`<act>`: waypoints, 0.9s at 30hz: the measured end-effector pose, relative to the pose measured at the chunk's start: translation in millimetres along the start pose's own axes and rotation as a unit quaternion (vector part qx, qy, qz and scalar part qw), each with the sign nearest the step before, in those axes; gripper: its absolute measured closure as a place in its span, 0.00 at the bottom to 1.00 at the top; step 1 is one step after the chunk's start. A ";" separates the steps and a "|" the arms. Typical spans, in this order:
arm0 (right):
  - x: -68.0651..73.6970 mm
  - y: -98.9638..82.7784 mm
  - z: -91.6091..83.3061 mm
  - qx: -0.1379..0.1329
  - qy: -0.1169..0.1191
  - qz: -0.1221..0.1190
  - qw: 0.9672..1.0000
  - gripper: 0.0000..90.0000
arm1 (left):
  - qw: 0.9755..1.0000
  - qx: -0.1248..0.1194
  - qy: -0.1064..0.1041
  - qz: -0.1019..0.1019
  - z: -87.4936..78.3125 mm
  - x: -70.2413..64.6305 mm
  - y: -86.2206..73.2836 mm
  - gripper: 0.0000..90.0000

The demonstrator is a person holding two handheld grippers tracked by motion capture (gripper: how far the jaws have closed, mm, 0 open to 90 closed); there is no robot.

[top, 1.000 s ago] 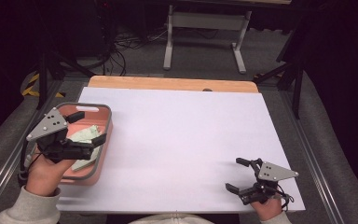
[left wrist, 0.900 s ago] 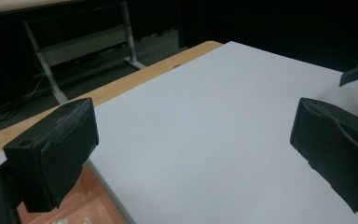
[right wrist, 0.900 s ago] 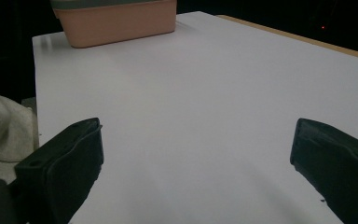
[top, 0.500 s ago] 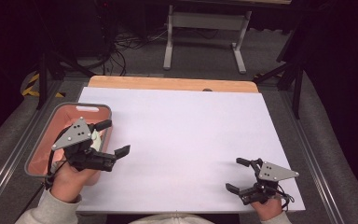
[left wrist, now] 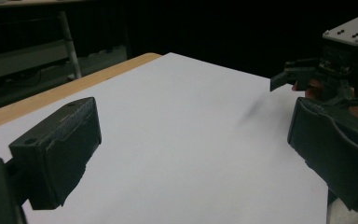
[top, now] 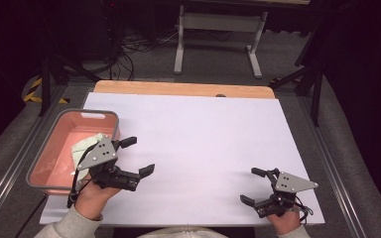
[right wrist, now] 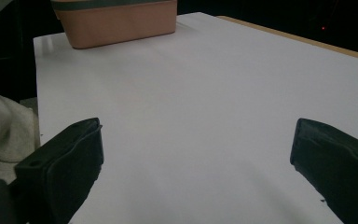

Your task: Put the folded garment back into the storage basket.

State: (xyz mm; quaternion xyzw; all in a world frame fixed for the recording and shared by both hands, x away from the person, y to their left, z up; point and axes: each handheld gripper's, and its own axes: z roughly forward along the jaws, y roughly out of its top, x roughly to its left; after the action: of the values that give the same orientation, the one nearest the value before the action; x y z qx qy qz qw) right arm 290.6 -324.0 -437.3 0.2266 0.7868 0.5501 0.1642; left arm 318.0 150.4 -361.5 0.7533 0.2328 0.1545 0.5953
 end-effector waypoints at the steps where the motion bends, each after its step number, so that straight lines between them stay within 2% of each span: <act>1: 0.0 0.0 -0.1 0.000 0.000 0.000 1.000 0.03 | 1.000 0.004 -0.005 0.000 2.8 -0.8 -2.5 0.04; 7: -0.2 -0.1 0.0 0.000 0.000 0.000 1.000 0.03 | 1.000 0.014 -0.016 0.004 16.4 -5.4 -16.4 0.04; 11: -0.3 -0.1 -0.3 0.000 0.000 0.000 1.000 0.03 | 1.000 0.016 -0.024 -0.004 24.6 -6.6 -26.9 0.04; 16: -0.5 -0.4 -0.5 -0.002 0.001 0.001 1.000 0.03 | 0.999 0.027 -0.015 0.013 31.4 -8.3 -37.3 0.04; 21: -0.5 -0.4 -0.7 -0.002 0.001 0.000 1.000 0.03 | 0.999 0.024 -0.030 -0.006 37.7 -6.7 -50.8 0.03; 27: -0.6 -0.5 -0.6 -0.002 0.001 0.000 1.000 0.03 | 0.999 0.026 -0.029 -0.006 40.9 -3.8 -63.5 0.03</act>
State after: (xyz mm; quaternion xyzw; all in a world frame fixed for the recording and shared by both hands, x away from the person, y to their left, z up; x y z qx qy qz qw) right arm 290.7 -324.9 -437.6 0.2256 0.7859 0.5520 0.1635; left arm 325.1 126.2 -432.8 0.7710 0.2239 0.1225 0.5834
